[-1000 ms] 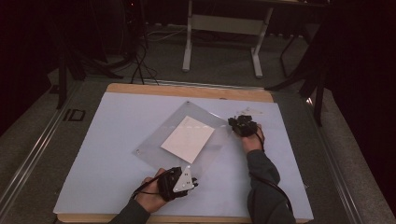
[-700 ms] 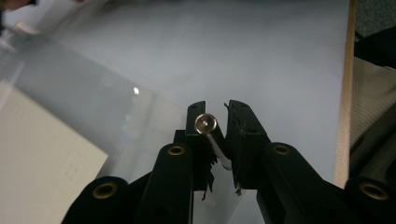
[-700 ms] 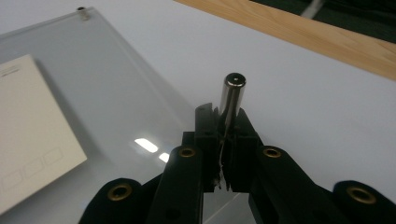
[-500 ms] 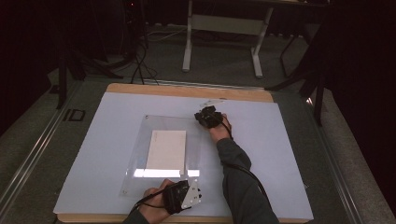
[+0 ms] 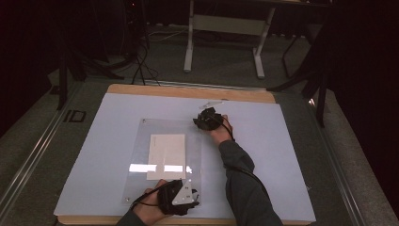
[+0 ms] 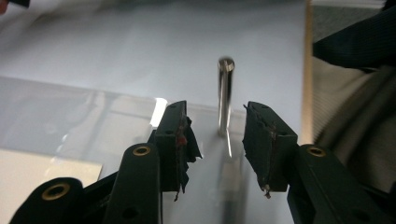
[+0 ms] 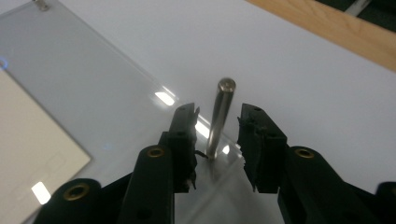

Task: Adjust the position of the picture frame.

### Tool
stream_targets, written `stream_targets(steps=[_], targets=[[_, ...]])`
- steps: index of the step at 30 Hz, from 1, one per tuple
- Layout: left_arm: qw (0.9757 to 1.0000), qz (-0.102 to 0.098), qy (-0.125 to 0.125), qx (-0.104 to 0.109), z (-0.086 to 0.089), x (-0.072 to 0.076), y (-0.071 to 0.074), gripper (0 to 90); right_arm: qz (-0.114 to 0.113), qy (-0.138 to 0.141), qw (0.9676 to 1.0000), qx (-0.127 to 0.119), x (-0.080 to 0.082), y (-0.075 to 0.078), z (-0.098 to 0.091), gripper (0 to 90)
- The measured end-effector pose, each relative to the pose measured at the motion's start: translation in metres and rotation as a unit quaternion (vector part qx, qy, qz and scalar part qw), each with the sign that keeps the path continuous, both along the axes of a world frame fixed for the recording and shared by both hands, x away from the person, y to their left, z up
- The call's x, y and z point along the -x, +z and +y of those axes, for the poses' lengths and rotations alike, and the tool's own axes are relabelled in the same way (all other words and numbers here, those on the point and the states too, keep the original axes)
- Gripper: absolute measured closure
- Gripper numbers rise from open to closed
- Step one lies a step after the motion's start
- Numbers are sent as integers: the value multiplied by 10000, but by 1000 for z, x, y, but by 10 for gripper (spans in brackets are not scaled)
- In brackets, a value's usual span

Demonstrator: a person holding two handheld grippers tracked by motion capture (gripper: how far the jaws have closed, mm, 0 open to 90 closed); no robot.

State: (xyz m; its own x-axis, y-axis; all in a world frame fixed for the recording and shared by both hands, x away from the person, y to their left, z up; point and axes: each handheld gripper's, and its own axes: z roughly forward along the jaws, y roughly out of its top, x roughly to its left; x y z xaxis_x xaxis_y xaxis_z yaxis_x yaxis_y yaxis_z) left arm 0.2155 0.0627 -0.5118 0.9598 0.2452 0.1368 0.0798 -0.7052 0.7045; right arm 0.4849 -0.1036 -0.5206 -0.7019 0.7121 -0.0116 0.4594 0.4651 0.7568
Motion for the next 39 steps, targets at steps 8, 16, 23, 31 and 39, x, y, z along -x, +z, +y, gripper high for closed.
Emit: stream_targets(steps=[8, 16, 23, 31, 39], targets=[[9965, 108, 686, 467, 31, -26, 13, 586, -139, 259, 9995, 75, 21, 6, -17, 622], [9847, 333, 1463, 886, 48, -78, 18, 586, -147, 517, 9986, 26, 58, 5, -41, 607], [9824, 388, 1650, 781, 41, -114, 19, 577, -315, 831, 9960, 46, 92, 9, -58, 586], [9800, 347, 1852, 642, 34, -153, 24, 567, -253, 1174, 9925, 226, 128, 8, -71, 576], [9780, 295, 1991, 550, 27, -181, 28, 561, -242, 1366, 9903, 72, 157, 8, -80, 574]])
